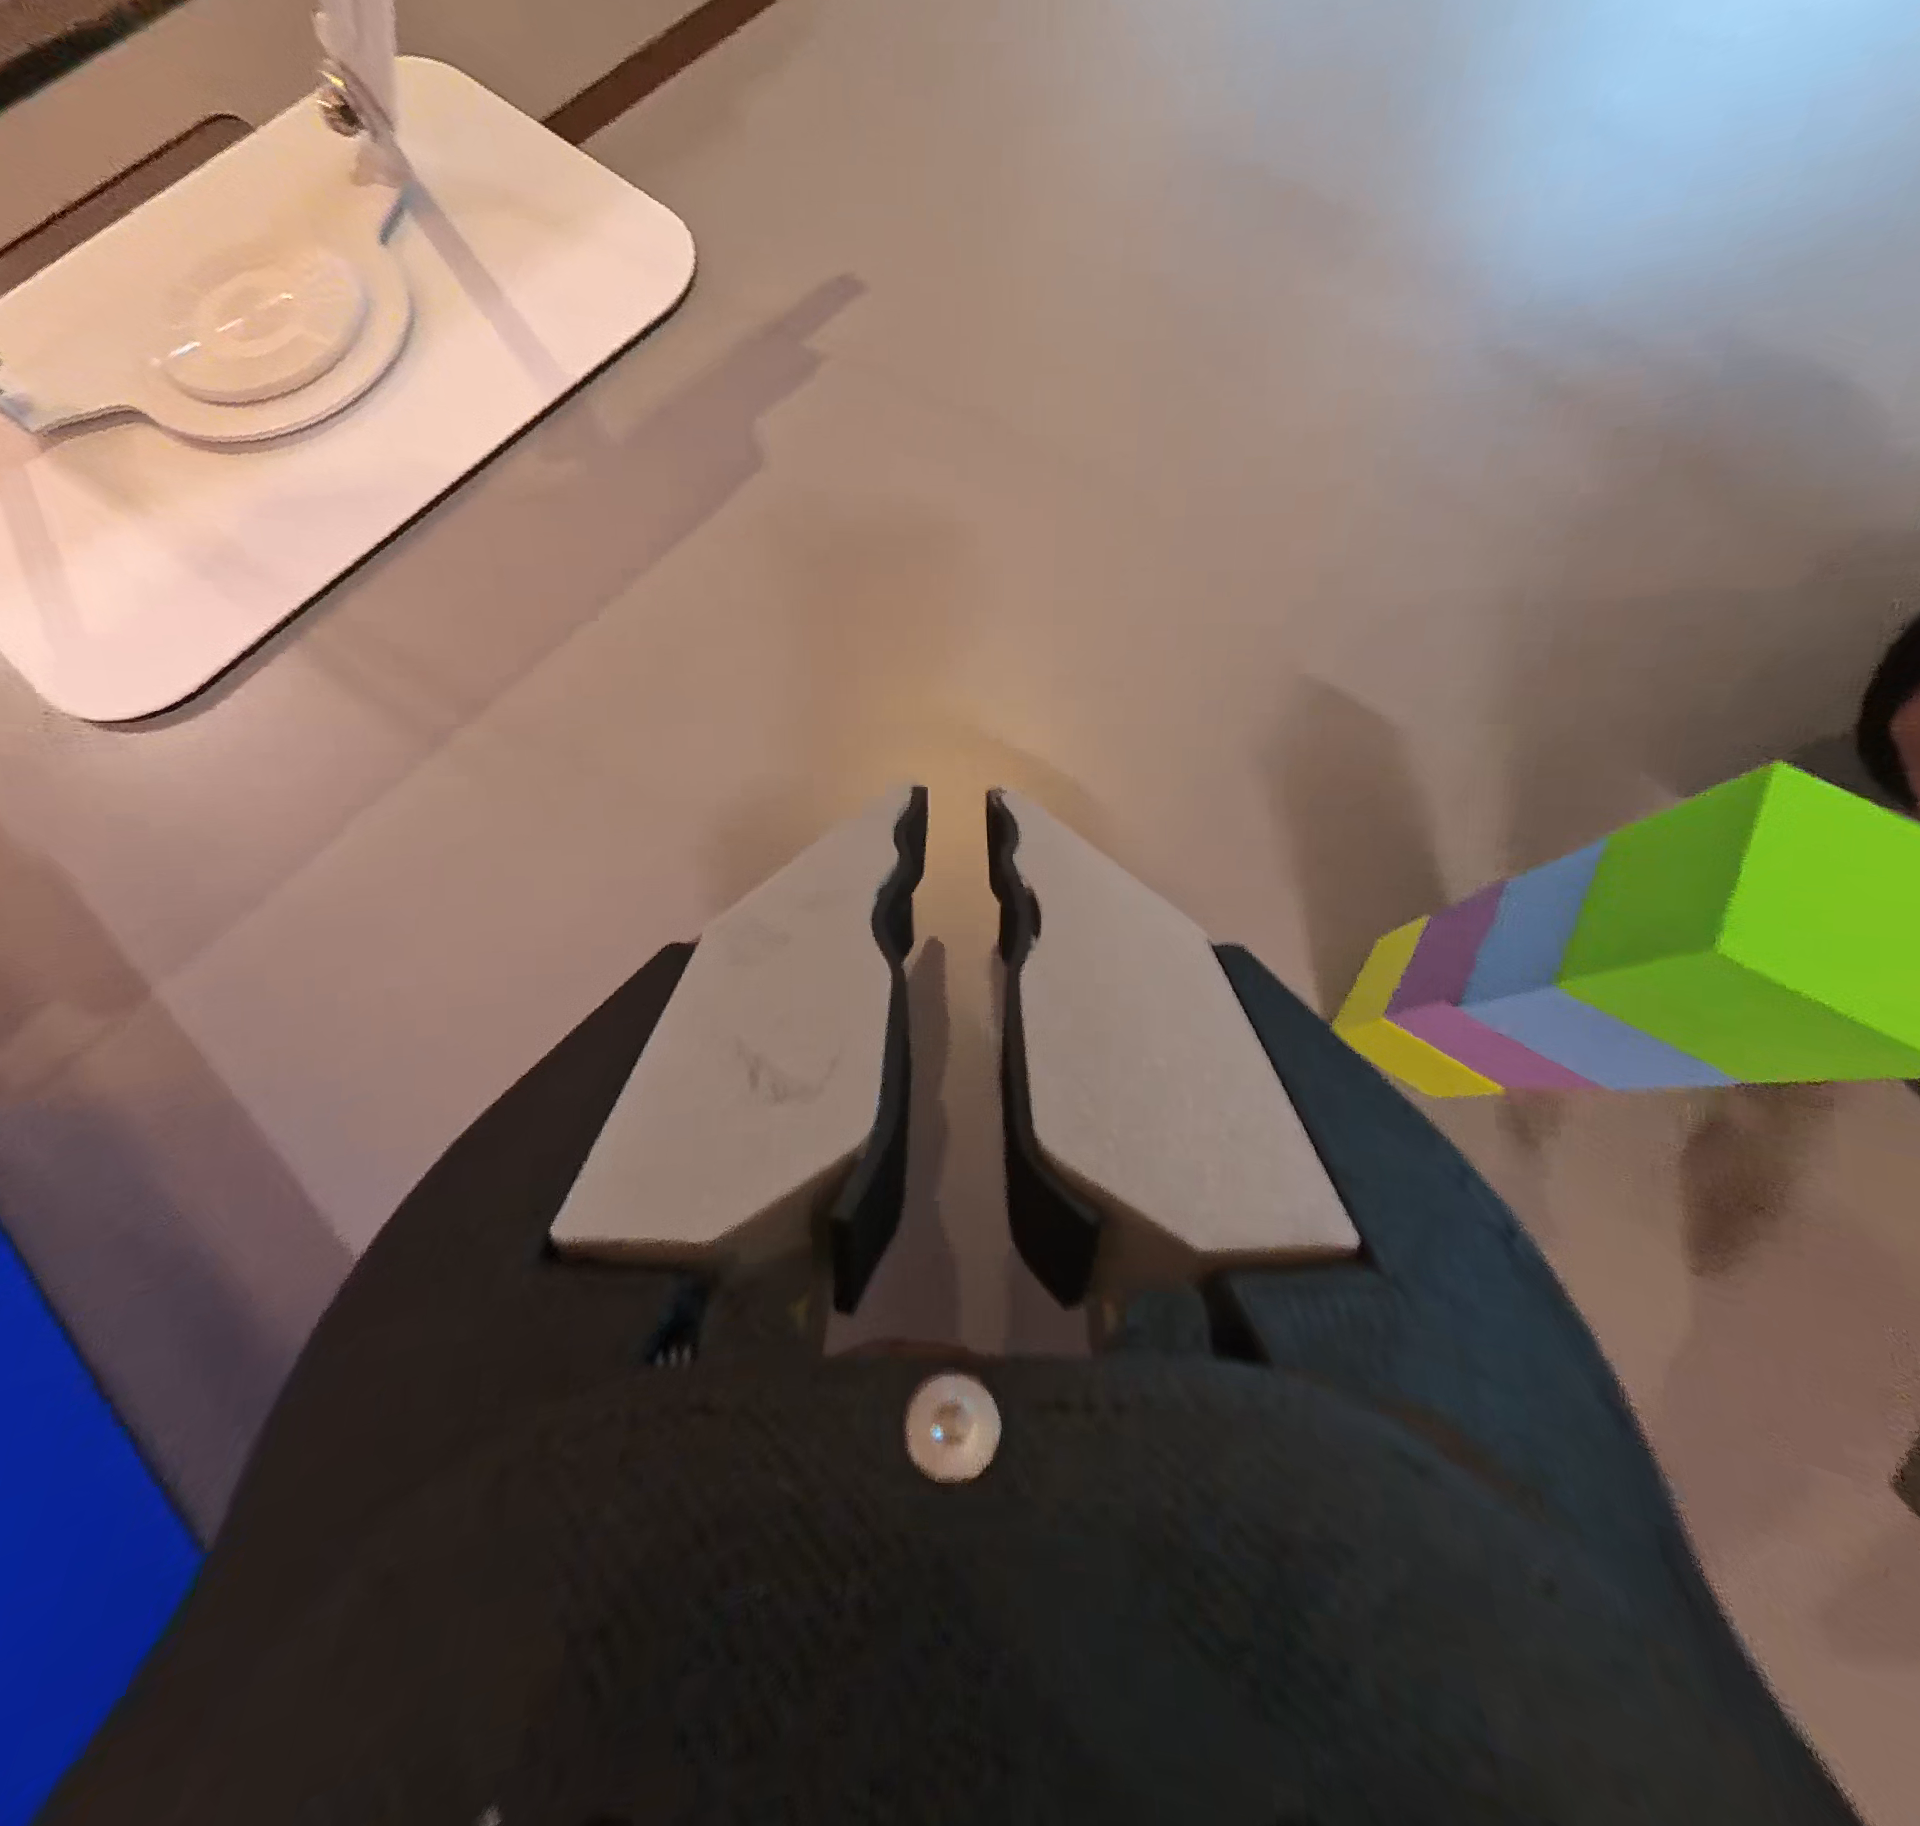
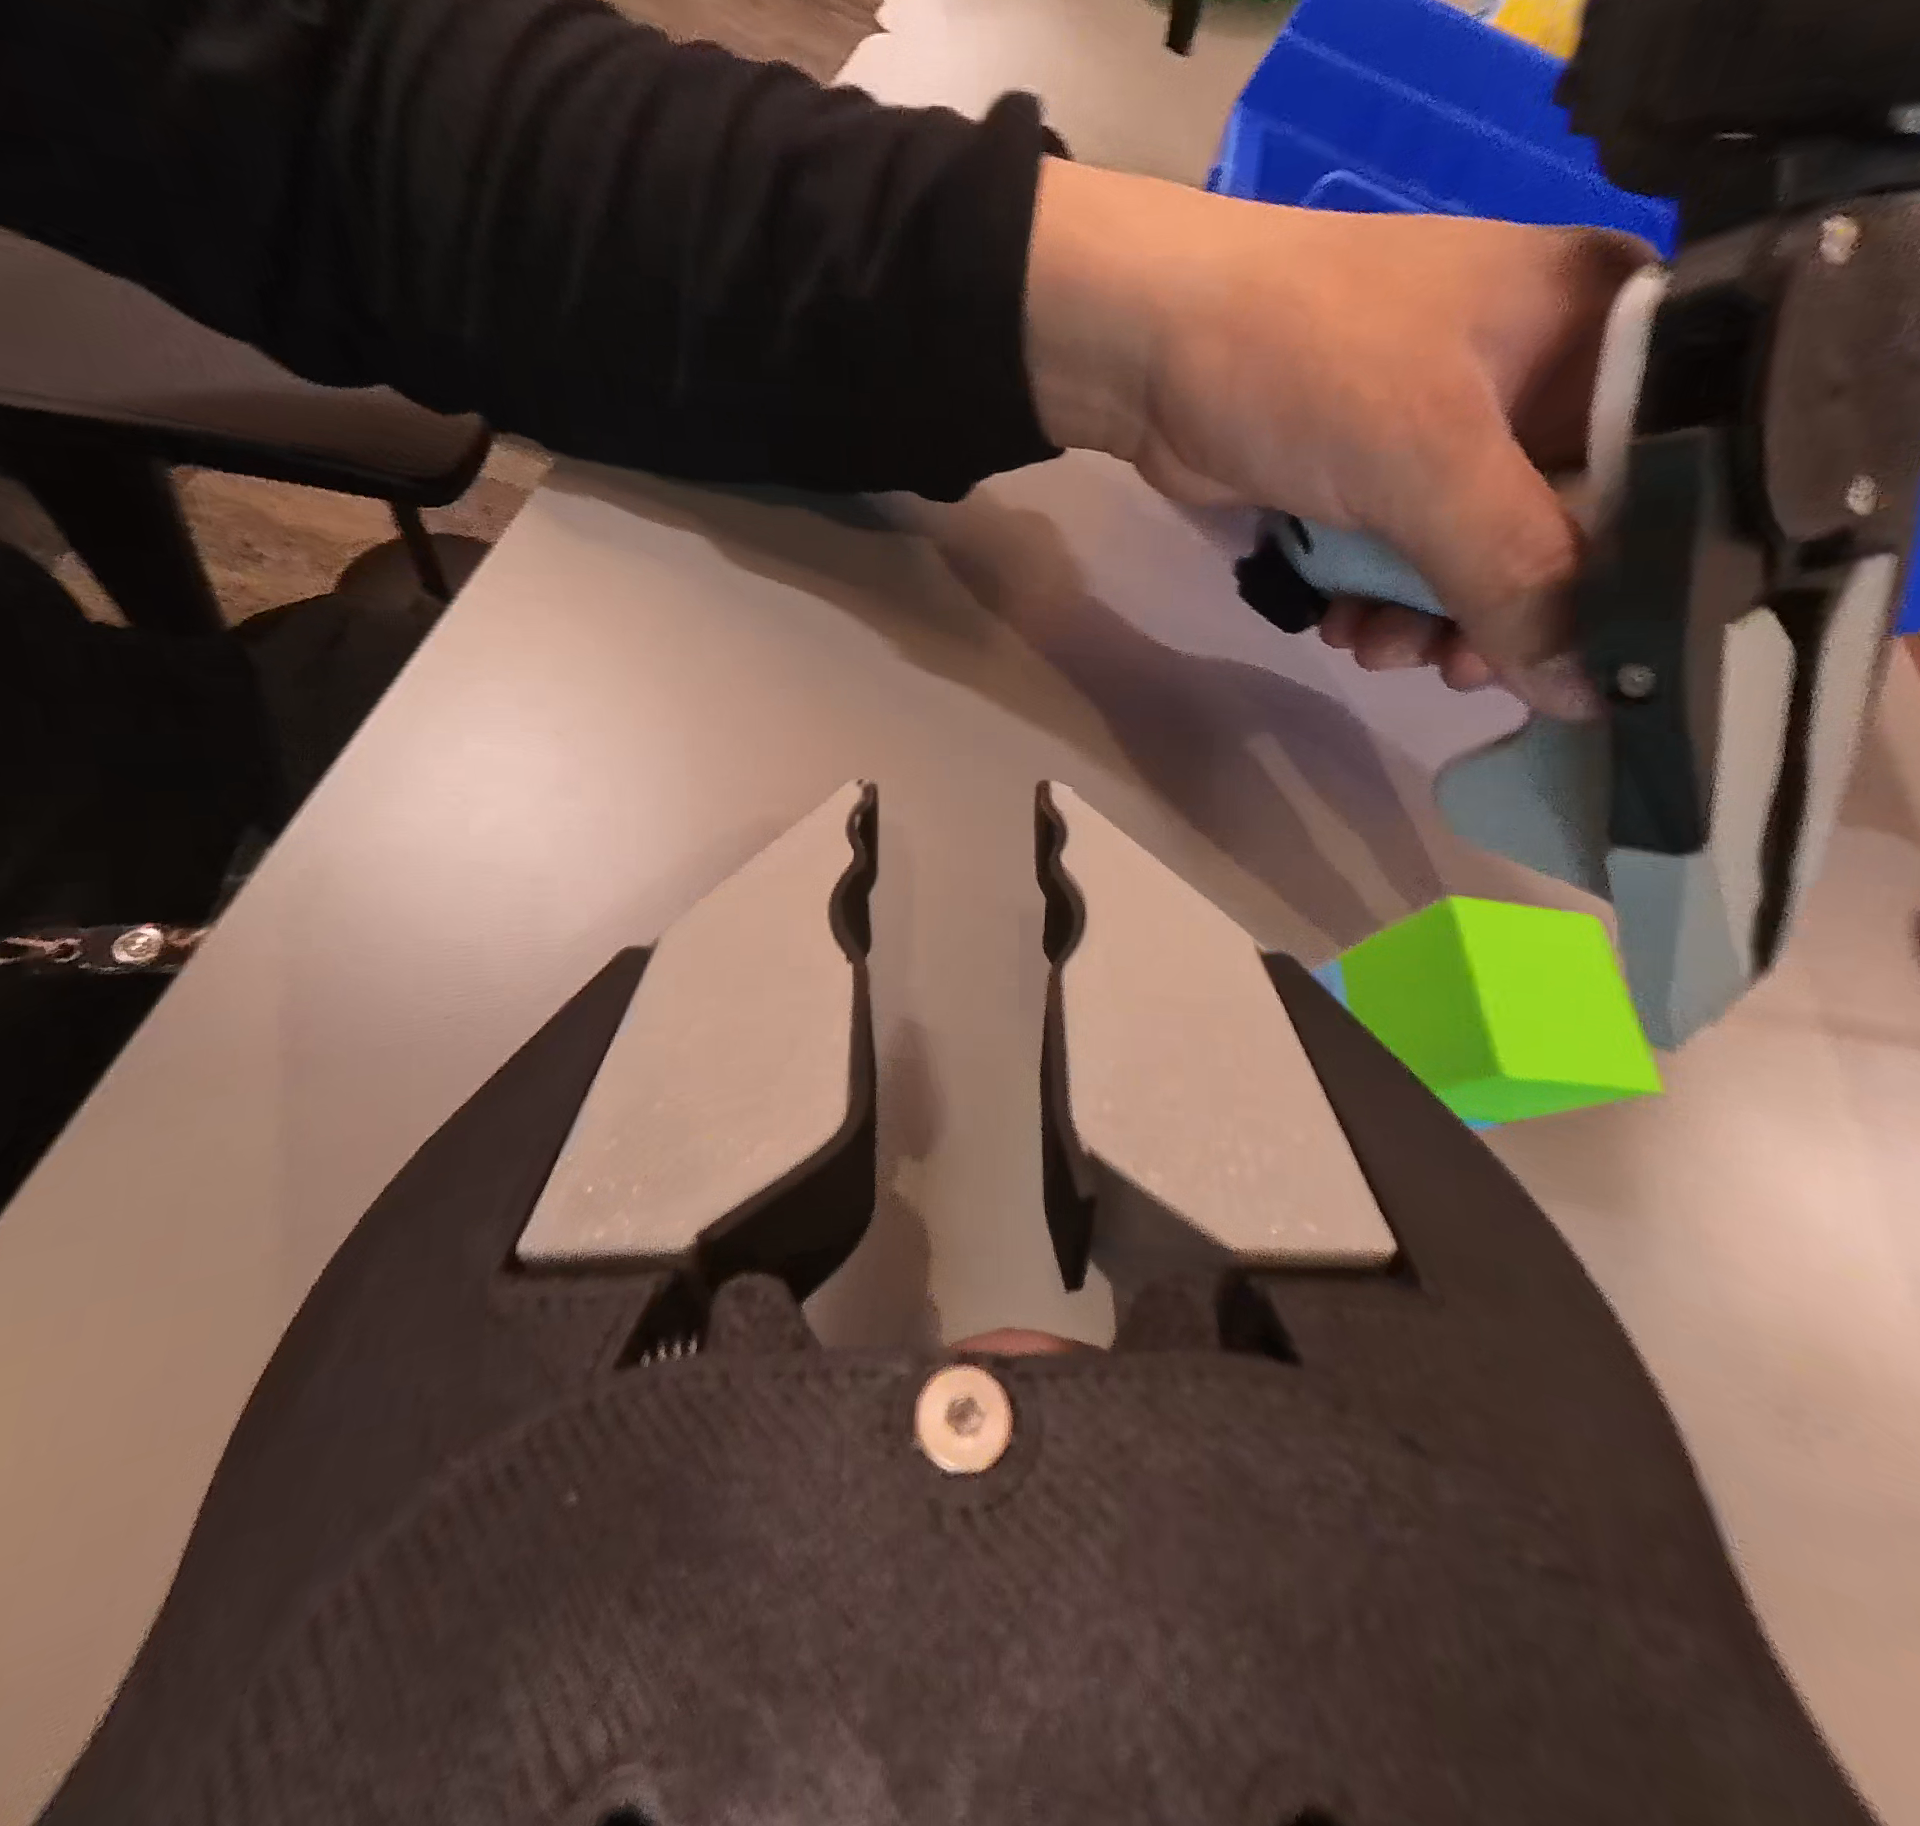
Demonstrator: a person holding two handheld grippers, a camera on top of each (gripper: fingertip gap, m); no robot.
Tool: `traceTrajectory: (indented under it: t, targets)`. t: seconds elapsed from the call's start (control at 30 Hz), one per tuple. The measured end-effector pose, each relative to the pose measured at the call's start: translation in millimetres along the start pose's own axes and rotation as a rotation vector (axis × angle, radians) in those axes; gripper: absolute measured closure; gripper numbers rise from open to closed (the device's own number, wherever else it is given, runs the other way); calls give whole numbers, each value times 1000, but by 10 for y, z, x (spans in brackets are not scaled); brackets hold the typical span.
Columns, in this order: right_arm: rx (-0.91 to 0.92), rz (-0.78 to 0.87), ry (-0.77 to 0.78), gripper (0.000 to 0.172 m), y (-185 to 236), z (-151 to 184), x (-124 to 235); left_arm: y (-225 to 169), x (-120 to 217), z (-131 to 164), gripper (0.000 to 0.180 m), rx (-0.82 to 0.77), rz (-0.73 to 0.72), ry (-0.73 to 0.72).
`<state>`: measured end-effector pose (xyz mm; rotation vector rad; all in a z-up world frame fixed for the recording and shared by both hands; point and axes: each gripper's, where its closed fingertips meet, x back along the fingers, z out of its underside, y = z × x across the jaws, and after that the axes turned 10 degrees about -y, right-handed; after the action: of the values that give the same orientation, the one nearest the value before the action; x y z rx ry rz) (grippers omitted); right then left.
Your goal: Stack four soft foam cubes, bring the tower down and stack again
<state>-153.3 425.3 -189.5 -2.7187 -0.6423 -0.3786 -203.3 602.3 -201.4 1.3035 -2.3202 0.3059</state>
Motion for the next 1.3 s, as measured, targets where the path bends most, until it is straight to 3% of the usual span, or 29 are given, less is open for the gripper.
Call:
traceTrajectory:
  t: [0.33, 0.47, 0.53, 0.63, 0.97, 1.3]
  targets:
    - [-80, -85, 72, 138, 89, 228, -2, -213, -60, 104, 170, -53, 92, 61]
    - [-72, 164, 261, 140, -413, 662, 112, -519, -18, 56, 174, -84, 254, 39]
    - [-86, 218, 301, 156, -553, 796, 215, -650, 13, 25, 179, -111, 315, 19]
    - [-99, 251, 300, 141, -656, 842, 336, -604, 16, 35, 173, -141, 279, 32]
    - [-63, 252, 293, 139, -717, 865, 497, -528, 42, -29, 169, -118, 249, 4]
    - [-54, 358, 280, 139, -934, 836, 786, -472, 48, -23, 168, -108, 226, 7]
